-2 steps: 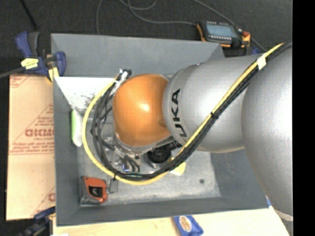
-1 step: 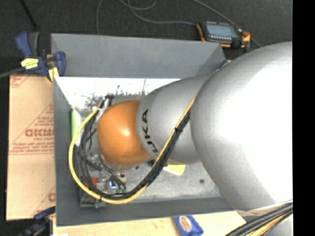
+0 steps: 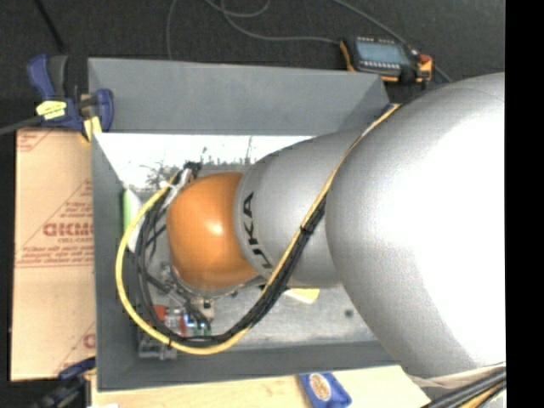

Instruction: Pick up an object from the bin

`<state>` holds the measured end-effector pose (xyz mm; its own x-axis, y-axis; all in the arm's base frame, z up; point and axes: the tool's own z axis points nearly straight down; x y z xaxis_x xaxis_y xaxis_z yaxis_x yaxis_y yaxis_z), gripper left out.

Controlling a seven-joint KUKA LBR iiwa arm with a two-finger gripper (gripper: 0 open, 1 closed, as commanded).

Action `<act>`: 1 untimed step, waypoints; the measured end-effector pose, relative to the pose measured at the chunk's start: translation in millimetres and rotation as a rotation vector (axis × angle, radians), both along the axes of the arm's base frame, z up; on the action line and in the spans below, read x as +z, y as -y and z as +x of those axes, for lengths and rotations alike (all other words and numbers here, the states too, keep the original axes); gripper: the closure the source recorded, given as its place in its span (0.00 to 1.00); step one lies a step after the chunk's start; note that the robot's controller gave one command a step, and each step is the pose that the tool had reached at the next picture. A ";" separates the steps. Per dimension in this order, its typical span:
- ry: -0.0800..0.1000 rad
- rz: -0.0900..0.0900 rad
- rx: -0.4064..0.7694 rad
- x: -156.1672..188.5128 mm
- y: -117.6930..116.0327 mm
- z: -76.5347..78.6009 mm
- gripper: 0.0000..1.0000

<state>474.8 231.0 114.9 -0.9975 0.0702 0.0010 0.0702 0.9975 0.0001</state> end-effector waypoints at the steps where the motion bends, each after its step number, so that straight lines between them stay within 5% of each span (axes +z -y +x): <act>1: 0.002 -0.001 0.017 3.5 8.8 -1.2 0.00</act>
Offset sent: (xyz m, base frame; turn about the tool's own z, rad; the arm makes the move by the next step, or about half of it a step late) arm -0.0034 -0.0067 -0.0449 -0.1650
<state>473.6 222.1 118.4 -0.9986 0.0531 -0.0010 0.0531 0.9986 -0.0004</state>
